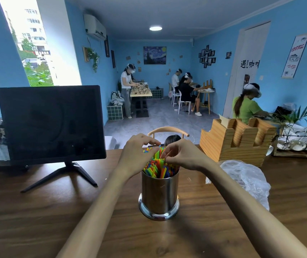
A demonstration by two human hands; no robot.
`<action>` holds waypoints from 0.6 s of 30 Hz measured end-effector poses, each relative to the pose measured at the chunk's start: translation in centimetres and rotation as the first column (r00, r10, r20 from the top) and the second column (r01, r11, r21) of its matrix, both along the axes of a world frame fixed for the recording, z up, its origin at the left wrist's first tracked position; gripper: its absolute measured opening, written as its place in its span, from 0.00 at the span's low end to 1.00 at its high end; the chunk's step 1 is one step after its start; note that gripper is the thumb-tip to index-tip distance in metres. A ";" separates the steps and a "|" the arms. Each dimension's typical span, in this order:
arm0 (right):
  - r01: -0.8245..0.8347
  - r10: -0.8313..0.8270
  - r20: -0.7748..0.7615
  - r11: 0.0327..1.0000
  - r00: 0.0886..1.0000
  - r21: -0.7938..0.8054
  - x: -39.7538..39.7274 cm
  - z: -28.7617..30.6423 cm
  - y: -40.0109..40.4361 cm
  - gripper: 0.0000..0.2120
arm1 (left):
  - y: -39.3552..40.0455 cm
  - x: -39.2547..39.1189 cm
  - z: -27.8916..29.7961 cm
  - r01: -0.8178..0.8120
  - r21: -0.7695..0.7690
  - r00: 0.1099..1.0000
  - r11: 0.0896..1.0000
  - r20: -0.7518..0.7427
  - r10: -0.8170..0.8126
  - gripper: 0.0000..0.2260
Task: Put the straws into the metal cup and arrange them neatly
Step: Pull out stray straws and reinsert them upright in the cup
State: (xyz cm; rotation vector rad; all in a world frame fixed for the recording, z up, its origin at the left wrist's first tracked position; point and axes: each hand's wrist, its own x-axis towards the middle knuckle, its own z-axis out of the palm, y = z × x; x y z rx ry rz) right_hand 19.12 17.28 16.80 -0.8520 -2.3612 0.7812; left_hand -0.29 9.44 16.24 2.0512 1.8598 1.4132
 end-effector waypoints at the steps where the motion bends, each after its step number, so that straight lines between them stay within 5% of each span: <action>1: 0.006 -0.006 -0.006 1.000 1.000 0.001 -0.1 0.0 0.0 0.05 | -0.1 -0.1 0.0 0.006 0.005 1.000 1.000 -0.002 -0.006 0.06; 6: 0.060 -0.039 -0.218 0.994 0.975 0.090 -0.4 0.8 0.2 0.05 | -0.4 -0.2 0.4 0.075 -0.059 0.996 0.995 -0.048 -0.078 0.07; 12: 0.007 -0.058 -0.583 0.996 0.811 -0.089 -0.8 3.2 -0.6 0.06 | -0.2 0.0 0.1 0.029 -0.162 0.991 0.986 -0.123 -0.049 0.08; 18: -0.033 -0.132 -0.784 0.981 0.606 -0.191 -1.0 4.7 -0.8 0.06 | -0.9 0.4 0.6 0.166 -0.236 0.986 0.957 0.059 -0.156 0.06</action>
